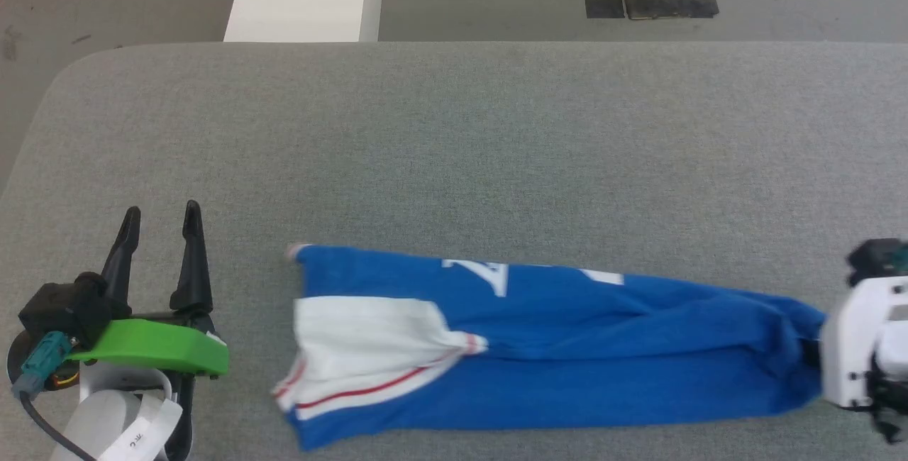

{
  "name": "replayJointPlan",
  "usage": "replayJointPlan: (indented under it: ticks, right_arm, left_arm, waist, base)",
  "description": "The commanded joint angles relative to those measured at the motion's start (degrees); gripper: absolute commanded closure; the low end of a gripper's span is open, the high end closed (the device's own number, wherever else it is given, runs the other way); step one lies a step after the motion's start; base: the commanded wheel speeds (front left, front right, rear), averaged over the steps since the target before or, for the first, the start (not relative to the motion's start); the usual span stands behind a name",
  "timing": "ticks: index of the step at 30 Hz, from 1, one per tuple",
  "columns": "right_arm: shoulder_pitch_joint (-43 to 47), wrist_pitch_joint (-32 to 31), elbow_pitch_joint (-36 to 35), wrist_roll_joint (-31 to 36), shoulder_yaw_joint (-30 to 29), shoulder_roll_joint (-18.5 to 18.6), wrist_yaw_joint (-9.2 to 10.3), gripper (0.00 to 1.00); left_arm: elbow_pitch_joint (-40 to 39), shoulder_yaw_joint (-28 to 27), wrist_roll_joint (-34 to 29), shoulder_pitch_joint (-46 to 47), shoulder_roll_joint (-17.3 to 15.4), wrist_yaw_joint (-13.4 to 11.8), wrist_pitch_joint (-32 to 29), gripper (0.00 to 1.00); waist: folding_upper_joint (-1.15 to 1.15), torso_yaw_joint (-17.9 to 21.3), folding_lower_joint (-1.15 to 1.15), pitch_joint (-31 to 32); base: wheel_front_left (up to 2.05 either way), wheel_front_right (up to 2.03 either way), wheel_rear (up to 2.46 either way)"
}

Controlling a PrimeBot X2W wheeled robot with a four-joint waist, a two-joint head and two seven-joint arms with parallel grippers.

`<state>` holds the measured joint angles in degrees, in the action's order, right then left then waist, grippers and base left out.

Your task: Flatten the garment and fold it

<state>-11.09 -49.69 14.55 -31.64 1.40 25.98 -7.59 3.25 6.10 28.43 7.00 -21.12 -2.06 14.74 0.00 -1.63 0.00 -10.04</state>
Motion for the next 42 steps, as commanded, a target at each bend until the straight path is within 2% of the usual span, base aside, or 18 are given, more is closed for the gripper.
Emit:
replayJointPlan:
  ticks: [1, 5, 11, 16, 22, 27, 32, 39, 40, 41, 42]
  right_arm:
    - [0.71, -0.58, 0.59, 0.78, -1.54, 0.92, 0.1, 1.0]
    - [0.5, -1.75, 1.99, 2.74, -5.8, 2.12, 0.1, 1.0]
    - [-0.58, -2.83, 4.1, 6.72, -11.89, 1.93, 0.1, 1.0]
    - [-1.21, -4.28, 3.23, 8.78, -12.42, 0.96, 0.1, 1.0]
    - [-0.93, -11.43, -2.01, 8.21, -8.05, 1.53, 0.1, 1.0]
    - [-0.62, -19.12, -10.66, 6.63, -3.86, 2.66, 0.1, 1.0]
    - [-0.9, -23.78, -18.95, 4.52, 0.24, 2.42, 0.1, 1.0]
    - [-3.34, -25.31, -24.52, 1.42, 7.91, -0.3, 0.1, 1.0]
    - [-3.92, -25.07, -24.44, 0.9, 8.94, -1.04, 0.1, 1.0]
    - [-6.37, -23.6, -23.35, -0.25, 13.12, -3.86, 0.1, 1.0]
    - [-7.39, -22.83, -22.75, -0.6, 14.74, -4.81, 0.1, 1.0]
  left_arm:
    - [-0.06, -0.31, -0.15, -0.8, 0.25, 0.24, 0.26, 0.0]
    - [-0.19, -0.41, -0.05, -0.88, 0.24, 0.47, 0.26, 0.0]
    - [-0.1, -0.18, 0.26, -0.56, 0.63, 0.61, 0.26, 0.0]
    - [0.18, -0.25, 0.32, -0.74, 0.55, 0.63, 0.26, 0.0]
    - [0.57, -0.03, 0.31, -1.7, 0.53, 0.5, 0.25, 0.0]
    - [0.63, 0.07, 0.43, -2.39, 0.44, 0.29, 0.21, 0.0]
    - [0.26, 0.19, 0.57, -2.84, 0.4, -0.04, 0.03, 0.0]
    - [-0.34, 0.26, 0.83, -3.17, 0.14, -0.26, -0.12, 0.0]
    - [-0.37, 0.25, 0.87, -3.2, 0.12, -0.26, -0.11, 0.0]
    - [-0.46, 0.32, 1.01, -3.32, 0.2, -0.31, -0.1, 0.0]
    - [-0.49, 0.4, 1.03, -3.31, 0.27, -0.32, -0.09, 0.0]
  waist:
    - [0.0, 0.03, 0.0, -0.1]
    - [0.0, 0.19, 0.0, -0.51]
    - [0.0, 0.18, 0.0, -1.15]
    - [0.0, 0.5, 0.0, -0.76]
    - [0.0, 0.98, 0.0, 1.05]
    - [0.0, 1.35, 0.0, 2.45]
    - [0.0, 1.44, 0.0, 3.28]
    - [0.0, 1.18, 0.0, 3.37]
    - [0.0, 1.13, 0.0, 3.32]
    - [0.0, 0.86, 0.0, 3.12]
    - [0.0, 0.68, 0.0, 3.03]
  base:
    - [0.0, 0.0, 0.0]
    - [0.0, 0.0, 0.0]
    - [0.0, 0.0, 0.0]
    - [0.0, 0.0, 0.0]
    - [0.0, 0.0, 0.0]
    - [0.0, 0.0, 0.0]
    - [0.0, 0.0, 0.0]
    - [0.0, 0.0, 0.0]
    - [0.0, 0.0, 0.0]
    - [0.0, 0.0, 0.0]
    - [0.0, 0.0, 0.0]
